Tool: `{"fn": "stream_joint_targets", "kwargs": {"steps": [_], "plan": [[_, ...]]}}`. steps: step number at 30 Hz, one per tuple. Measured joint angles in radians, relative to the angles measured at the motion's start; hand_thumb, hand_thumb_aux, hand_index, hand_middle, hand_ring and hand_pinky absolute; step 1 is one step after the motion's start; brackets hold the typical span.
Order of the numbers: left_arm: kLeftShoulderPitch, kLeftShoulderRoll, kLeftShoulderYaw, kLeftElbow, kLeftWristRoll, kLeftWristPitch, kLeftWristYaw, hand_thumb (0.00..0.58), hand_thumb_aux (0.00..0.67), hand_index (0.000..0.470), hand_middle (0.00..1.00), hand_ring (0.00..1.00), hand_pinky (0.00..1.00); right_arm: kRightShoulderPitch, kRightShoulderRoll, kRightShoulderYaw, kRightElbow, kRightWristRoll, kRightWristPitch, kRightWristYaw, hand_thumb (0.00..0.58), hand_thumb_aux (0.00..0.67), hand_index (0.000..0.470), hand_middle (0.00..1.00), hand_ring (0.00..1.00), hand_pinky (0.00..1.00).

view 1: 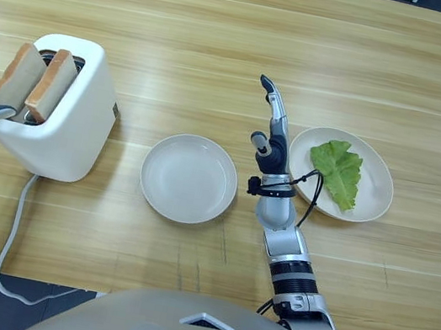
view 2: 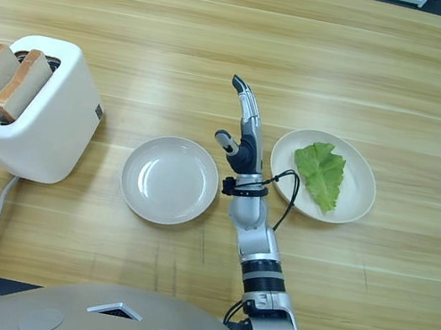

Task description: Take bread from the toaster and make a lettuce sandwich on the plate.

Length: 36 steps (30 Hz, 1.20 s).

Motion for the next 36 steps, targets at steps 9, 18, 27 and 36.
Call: {"fn": "stream_joint_targets", "kwargs": {"steps": [9,18,27,36], "plan": [[-0.04,0.002,-0.084,0.031,0.016,0.025,0.0,0.0,0.0,0.0,0.0,0.0,0.0,0.0,0.001,0.0,0.001,0.0,0.0,-0.001,0.0,0.0,0.0,0.0,0.0,0.0],[-0.08,-0.001,-0.136,0.017,-0.005,0.031,0.0,0.0,0.0,0.0,0.0,0.0,0.0,0.0,0.001,0.0,0.008,0.0,0.0,-0.004,0.0,0.0,0.0,0.0,0.0,0.0],[-0.081,0.001,-0.149,0.027,-0.001,0.042,0.001,0.0,0.0,0.0,0.0,0.0,0.0,0.0,0.002,0.005,0.009,0.0,0.0,-0.008,0.0,0.0,0.0,0.0,0.0,0.0],[-0.02,0.011,-0.089,0.019,-0.001,0.044,0.0,0.0,0.0,0.0,0.0,0.0,0.0,0.0,0.001,0.005,0.012,0.0,0.0,-0.011,0.0,0.0,0.0,0.0,0.0,0.0]]}}
